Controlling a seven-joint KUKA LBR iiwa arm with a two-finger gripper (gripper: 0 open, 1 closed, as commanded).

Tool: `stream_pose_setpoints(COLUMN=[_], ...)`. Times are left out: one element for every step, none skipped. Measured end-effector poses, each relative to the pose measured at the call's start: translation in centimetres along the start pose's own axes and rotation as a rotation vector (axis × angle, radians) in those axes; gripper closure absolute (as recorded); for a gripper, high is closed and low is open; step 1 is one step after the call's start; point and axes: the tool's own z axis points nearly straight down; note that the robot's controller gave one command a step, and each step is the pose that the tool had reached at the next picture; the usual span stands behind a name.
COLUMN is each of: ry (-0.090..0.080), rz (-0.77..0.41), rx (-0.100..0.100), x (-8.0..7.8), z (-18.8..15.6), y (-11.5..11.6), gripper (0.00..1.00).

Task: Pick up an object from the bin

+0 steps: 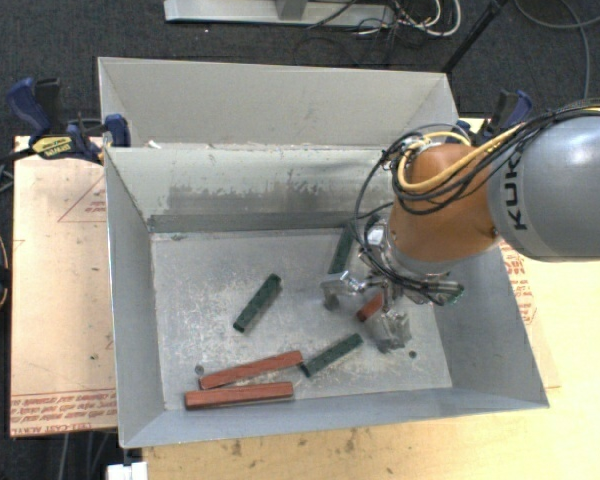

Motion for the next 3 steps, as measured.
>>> stream_pose_setpoints(ry=[0.0, 0.002, -0.002], rz=[0.0, -0.069, -0.3], rx=[0.0, -0.003, 0.0], x=[0.0, 4.9, -3.3], z=[0.0, -2.6, -0.1], y=[0.0, 1.4, 6.5], gripper=[0.0, 0.0, 1.0])
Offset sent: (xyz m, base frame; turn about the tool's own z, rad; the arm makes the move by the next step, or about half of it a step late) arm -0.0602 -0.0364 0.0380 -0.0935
